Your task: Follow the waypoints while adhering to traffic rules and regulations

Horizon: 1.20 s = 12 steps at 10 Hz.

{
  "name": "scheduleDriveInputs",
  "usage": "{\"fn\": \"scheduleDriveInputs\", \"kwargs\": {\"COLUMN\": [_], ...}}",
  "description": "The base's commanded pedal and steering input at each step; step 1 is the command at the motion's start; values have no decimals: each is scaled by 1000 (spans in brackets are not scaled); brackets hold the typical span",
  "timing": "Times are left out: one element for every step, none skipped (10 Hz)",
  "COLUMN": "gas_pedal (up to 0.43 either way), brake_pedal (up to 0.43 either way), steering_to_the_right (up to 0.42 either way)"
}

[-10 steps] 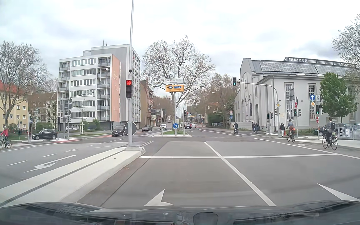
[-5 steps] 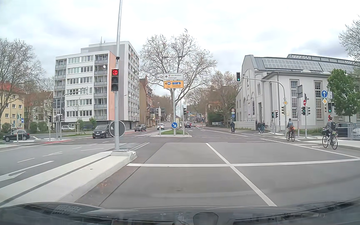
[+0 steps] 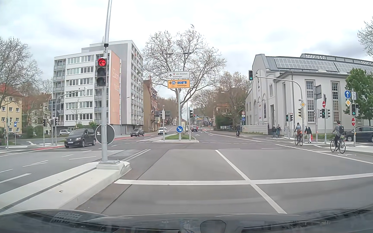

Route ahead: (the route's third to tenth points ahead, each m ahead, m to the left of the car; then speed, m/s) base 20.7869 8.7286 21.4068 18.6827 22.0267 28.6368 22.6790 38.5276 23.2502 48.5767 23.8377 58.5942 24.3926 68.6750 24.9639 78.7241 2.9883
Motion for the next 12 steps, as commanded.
{"fn": "scheduleDriveInputs", "kwargs": {"gas_pedal": [0, 0, 0, 0, 0, 0, 0, 0, 0, 0, 0, 0], "brake_pedal": [244, 250, 250, 250, 250, 256, 256, 256, 256, 250, 256, 256], "steering_to_the_right": [0, -1, 0, 0, -1, 0, -1, -1, -1, 0, 0, 0]}}
